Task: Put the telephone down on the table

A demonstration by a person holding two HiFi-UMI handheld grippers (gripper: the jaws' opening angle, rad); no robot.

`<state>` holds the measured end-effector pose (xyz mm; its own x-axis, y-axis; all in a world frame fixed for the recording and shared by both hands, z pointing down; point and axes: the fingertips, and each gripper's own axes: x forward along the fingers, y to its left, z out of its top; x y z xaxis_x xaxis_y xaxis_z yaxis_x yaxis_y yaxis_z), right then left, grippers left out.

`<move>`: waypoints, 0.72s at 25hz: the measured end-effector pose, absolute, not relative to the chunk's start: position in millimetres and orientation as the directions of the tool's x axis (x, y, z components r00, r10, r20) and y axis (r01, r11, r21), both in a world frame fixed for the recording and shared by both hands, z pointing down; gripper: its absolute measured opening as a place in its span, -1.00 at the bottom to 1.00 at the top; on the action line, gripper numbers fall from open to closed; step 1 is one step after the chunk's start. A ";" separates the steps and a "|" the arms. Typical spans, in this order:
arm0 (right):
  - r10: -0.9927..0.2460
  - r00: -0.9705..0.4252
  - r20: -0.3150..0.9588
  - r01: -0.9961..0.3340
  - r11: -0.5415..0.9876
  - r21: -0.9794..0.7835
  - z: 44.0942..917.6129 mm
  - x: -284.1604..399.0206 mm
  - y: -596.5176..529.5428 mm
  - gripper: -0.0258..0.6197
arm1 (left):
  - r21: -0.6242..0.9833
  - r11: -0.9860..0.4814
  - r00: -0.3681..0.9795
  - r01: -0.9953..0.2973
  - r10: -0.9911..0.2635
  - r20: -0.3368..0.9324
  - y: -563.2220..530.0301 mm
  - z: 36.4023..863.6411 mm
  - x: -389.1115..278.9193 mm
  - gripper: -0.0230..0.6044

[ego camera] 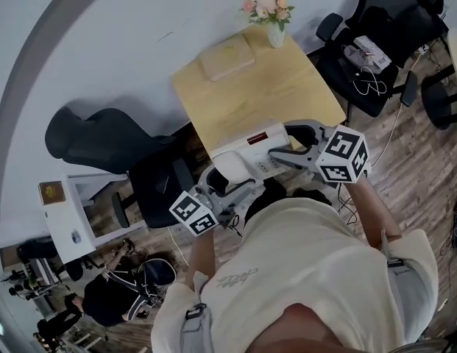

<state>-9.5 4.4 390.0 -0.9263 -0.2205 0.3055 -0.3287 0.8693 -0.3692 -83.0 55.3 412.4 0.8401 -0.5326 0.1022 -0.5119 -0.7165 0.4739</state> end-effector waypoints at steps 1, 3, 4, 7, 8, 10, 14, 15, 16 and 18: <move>-0.221 -0.925 0.308 -0.330 0.869 -0.368 389.9 -15.5 -1.8 -0.19 | 0.471 -0.718 0.840 -0.512 -0.533 0.101 49.1 412.3 -88.8 0.29; -0.223 -0.924 0.310 -0.333 0.868 -0.369 390.8 -29.1 -14.2 -0.18 | 0.467 -0.720 0.840 -0.513 -0.533 0.100 36.5 413.0 -102.5 0.29; -0.223 -0.924 0.311 -0.334 0.866 -0.372 391.8 -36.3 -19.7 -0.18 | 0.466 -0.721 0.840 -0.513 -0.533 0.101 30.9 413.8 -109.9 0.29; -0.219 -0.923 0.317 -0.335 0.861 -0.382 396.9 -52.0 -33.0 -0.18 | 0.466 -0.722 0.841 -0.512 -0.531 0.101 16.9 417.7 -125.9 0.29; -0.218 -0.922 0.320 -0.337 0.859 -0.386 398.5 -55.5 -36.7 -0.18 | 0.466 -0.723 0.842 -0.510 -0.529 0.102 12.9 419.0 -129.2 0.29; -0.216 -0.921 0.324 -0.340 0.853 -0.395 401.2 -61.0 -42.3 -0.18 | 0.471 -0.720 0.842 -0.509 -0.529 0.102 7.2 420.7 -134.7 0.29; -0.202 -0.923 0.326 -0.329 0.854 -0.402 403.3 -68.7 -58.7 -0.18 | 0.495 -0.699 0.834 -0.516 -0.542 0.102 -6.8 423.3 -142.0 0.29; -0.198 -0.924 0.327 -0.325 0.857 -0.400 404.2 -69.6 -64.3 -0.18 | 0.499 -0.694 0.831 -0.519 -0.547 0.104 -11.6 424.6 -142.3 0.29; -0.192 -0.925 0.328 -0.320 0.859 -0.400 405.4 -69.8 -69.2 -0.18 | 0.503 -0.688 0.827 -0.524 -0.552 0.107 -15.7 426.0 -142.0 0.29; -0.172 -0.930 0.325 -0.302 0.862 -0.407 408.1 -67.2 -76.1 -0.18 | 0.509 -0.672 0.816 -0.537 -0.566 0.114 -21.1 428.1 -138.1 0.29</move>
<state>-67.2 -76.1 408.1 -0.9300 -0.1723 0.3246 -0.3018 0.8622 -0.4068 -138.1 -21.1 428.1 0.8164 -0.5660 0.1144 -0.5373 -0.6722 0.5093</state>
